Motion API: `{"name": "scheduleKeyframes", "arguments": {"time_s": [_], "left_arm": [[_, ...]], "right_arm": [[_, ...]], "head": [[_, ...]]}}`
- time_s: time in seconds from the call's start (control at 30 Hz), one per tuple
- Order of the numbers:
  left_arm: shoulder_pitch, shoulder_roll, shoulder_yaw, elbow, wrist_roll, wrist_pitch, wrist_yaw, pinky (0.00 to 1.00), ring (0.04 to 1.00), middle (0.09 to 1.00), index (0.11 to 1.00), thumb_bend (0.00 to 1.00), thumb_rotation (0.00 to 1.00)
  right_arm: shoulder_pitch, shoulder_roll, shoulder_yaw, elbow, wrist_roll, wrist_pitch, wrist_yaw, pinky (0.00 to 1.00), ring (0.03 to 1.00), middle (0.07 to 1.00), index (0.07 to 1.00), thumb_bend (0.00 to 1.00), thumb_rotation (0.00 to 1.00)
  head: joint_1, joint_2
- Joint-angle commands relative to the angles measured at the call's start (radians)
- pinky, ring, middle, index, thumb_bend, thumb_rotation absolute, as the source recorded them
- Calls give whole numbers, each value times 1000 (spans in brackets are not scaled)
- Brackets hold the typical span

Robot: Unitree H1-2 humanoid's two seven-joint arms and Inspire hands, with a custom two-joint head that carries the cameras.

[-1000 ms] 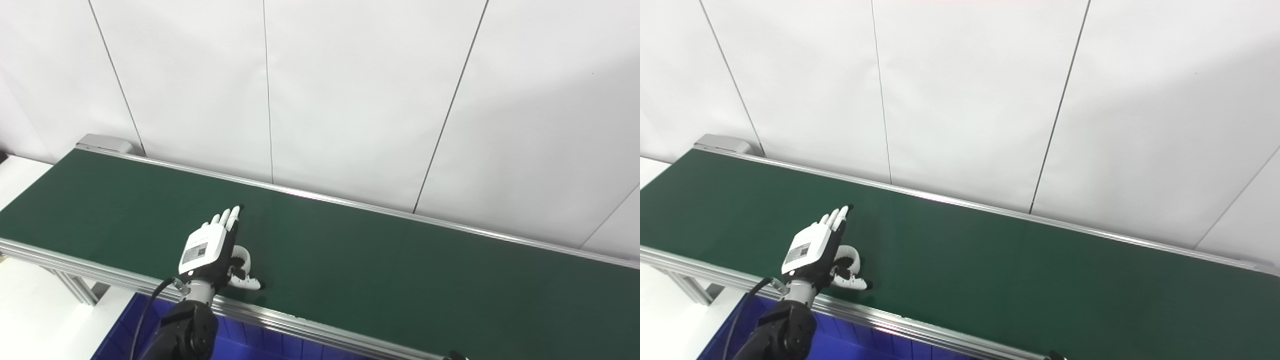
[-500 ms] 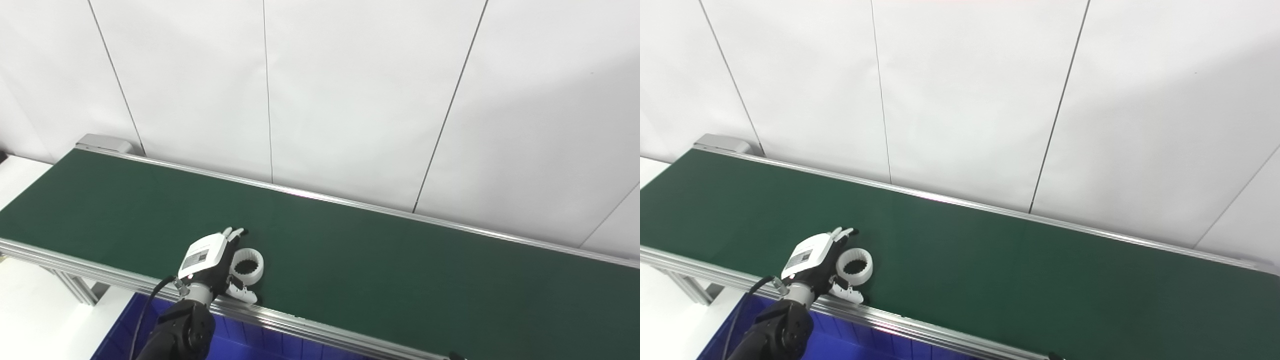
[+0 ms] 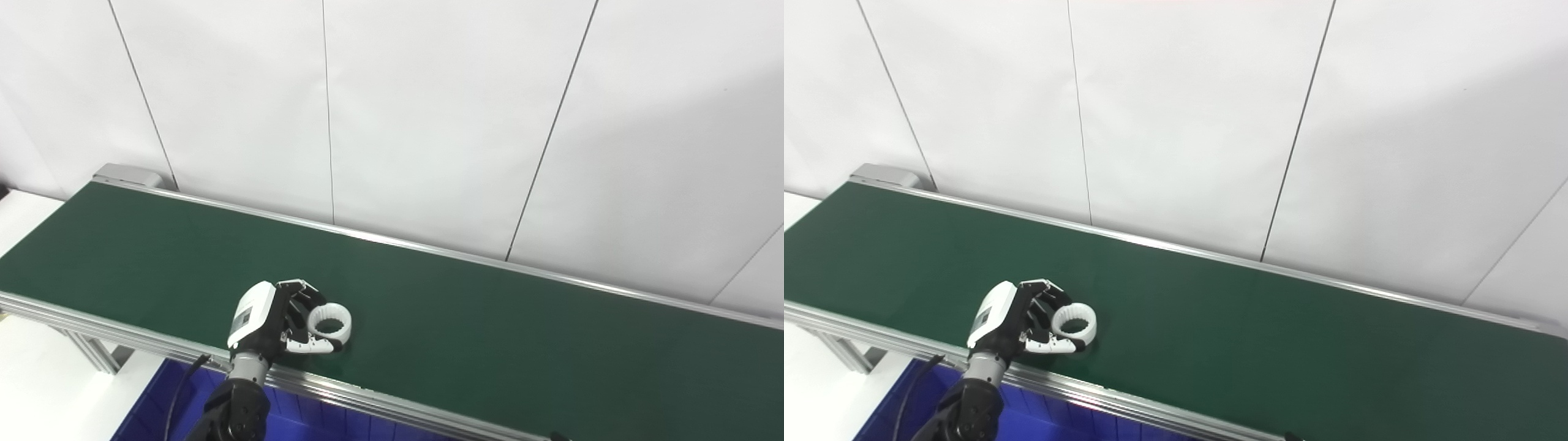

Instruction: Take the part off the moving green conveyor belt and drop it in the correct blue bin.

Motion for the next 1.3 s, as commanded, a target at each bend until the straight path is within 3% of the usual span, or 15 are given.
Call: {"name": "scheduleKeyframes", "arguments": {"time_s": [0.0, 0.23, 0.47, 0.57, 0.8, 0.97, 1.0, 1.13, 1.27], "left_arm": [[-26, 10, 10, -14, -19, -51, 28, 257, 383, 463, 511, 497, 0], [-16, 20, 16, -21, -40, -95, 48, 309, 405, 489, 502, 498, 0], [50, 16, 30, -119, -53, -232, 95, 300, 399, 476, 506, 498, 0], [103, 9, 36, -196, -80, -263, 80, 297, 398, 475, 507, 497, 0], [196, 3, 27, -279, -136, -319, 43, 282, 394, 480, 508, 496, 0], [235, 2, 13, -281, -203, -382, -1, 309, 396, 481, 512, 496, 0], [247, -2, 6, -274, -232, -404, -14, 312, 396, 479, 512, 496, 0], [286, -11, -19, -260, -280, -458, -43, 291, 390, 472, 509, 496, 0], [331, -8, -43, -252, -285, -467, -77, 340, 419, 477, 500, 498, 0]], "right_arm": [[2, 6, -2, -32, -4, -53, -16, 664, 752, 793, 837, 697, 129], [1, 8, -3, -33, -15, -52, -19, 662, 747, 790, 833, 690, 123], [11, 26, -12, -53, -13, -51, 2, 661, 761, 800, 839, 678, 160], [15, 37, -13, -69, -21, -51, 7, 640, 749, 790, 822, 701, 187], [23, 62, -24, -110, -38, -40, 15, 641, 735, 776, 789, 759, 181], [36, 76, -35, -145, -52, -16, 29, 643, 733, 776, 792, 788, 205], [38, 78, -36, -148, -52, -19, 30, 645, 733, 778, 793, 786, 203], [45, 88, -40, -145, -60, -34, 33, 679, 759, 797, 821, 735, 255], [42, 101, -41, -128, -70, -44, 29, 714, 780, 816, 847, 701, 330]], "head": [[-2, 0], [-7, 4], [-71, 52], [-166, 106], [-266, 173], [-292, 211], [-301, 242], [-312, 281], [-321, 320]]}}
